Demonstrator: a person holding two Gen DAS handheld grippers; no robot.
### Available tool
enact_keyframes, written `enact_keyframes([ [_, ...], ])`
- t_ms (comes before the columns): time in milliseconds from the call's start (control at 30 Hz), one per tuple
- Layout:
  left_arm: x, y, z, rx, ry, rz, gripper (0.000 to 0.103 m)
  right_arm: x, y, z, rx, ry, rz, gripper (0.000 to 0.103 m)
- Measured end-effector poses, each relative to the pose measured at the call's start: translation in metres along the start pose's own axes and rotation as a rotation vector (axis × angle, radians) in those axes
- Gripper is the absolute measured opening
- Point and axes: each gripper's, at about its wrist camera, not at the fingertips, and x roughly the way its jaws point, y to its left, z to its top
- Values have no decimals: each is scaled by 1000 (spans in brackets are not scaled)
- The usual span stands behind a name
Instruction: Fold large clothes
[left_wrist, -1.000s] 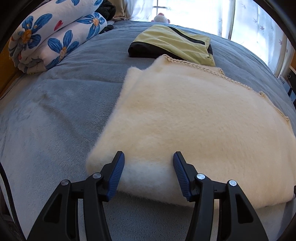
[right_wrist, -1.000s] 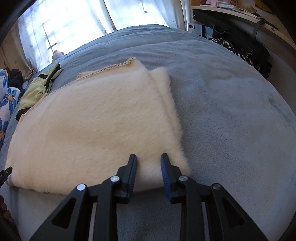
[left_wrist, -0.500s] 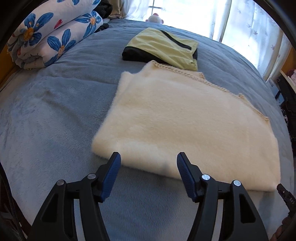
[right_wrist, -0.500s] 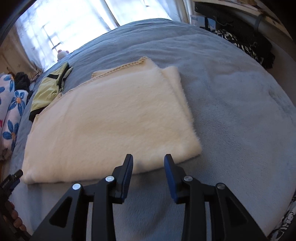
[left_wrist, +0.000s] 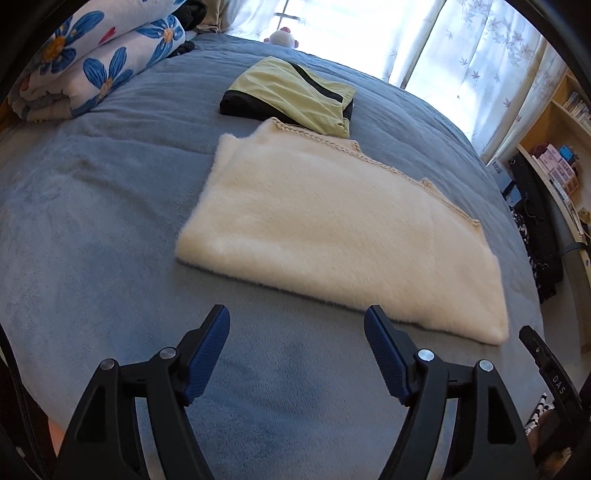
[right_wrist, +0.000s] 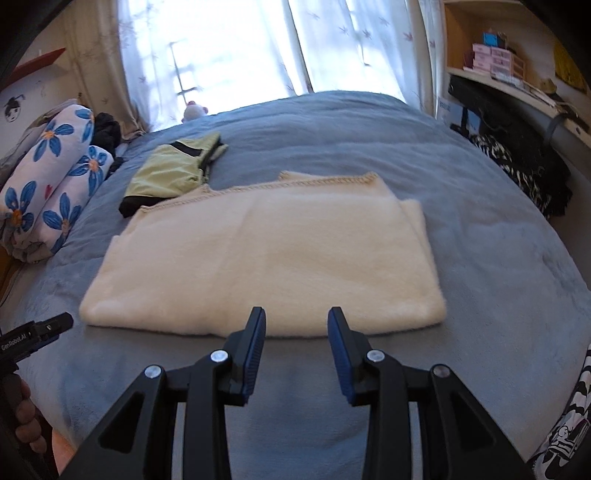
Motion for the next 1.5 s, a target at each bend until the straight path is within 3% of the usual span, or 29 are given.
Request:
enact_keyframes([
  [167, 11, 6, -10, -19, 28, -42, 74, 4, 15, -2, -2, -31, 16, 35],
  [400, 45, 19, -10, -79, 79, -119, 74, 27, 28, -10, -26, 4, 18, 35],
  [667, 107, 34, 6, -167, 94, -180, 74, 60, 37, -11, -35, 43, 21, 35],
  [1000, 154, 42, 49, -219, -24, -154, 75, 105, 54, 13, -66, 53, 24, 35],
  [1033, 156, 43, 55, -232, -50, -149, 73, 110, 57, 15, -69, 57, 25, 35],
  [1100, 161, 44, 66, -243, -92, -126, 55, 117, 59, 20, -75, 57, 27, 35],
  [1167, 162, 42, 72, -230, -145, -96, 29, 122, 63, 25, -85, 53, 26, 35],
  [1267, 149, 31, 69, -171, -228, -75, 22, 130, 67, 37, -94, 45, 29, 35],
  [1500, 98, 8, 61, -97, -380, -64, 20, 147, 81, 62, -155, 31, 81, 35],
])
